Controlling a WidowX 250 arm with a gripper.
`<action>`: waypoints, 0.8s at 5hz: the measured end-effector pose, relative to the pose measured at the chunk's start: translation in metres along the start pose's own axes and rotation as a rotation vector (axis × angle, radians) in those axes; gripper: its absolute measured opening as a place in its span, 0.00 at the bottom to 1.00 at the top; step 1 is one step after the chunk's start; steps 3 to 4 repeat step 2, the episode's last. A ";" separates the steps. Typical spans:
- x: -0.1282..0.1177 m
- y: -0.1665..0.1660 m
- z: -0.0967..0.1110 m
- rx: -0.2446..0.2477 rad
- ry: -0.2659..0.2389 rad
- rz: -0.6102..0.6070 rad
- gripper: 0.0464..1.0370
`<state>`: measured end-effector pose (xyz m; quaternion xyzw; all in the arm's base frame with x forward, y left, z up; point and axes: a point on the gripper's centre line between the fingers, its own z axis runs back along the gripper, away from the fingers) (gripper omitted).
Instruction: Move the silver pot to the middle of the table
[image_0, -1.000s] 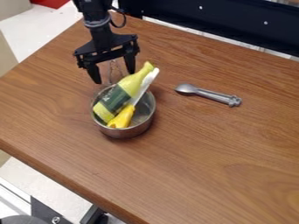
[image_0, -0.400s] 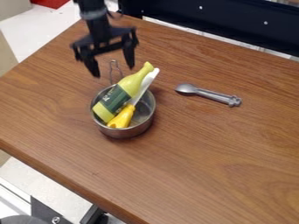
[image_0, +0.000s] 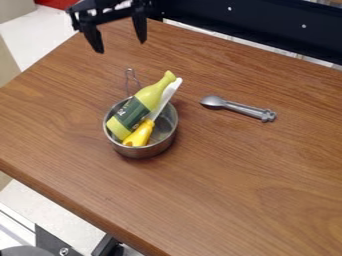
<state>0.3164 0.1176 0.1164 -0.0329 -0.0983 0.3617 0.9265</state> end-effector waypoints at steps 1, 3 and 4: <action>-0.017 -0.015 0.014 -0.015 0.032 -0.186 0.96; -0.041 -0.025 0.015 -0.037 0.076 -0.315 0.96; -0.041 -0.025 0.015 -0.037 0.076 -0.315 0.96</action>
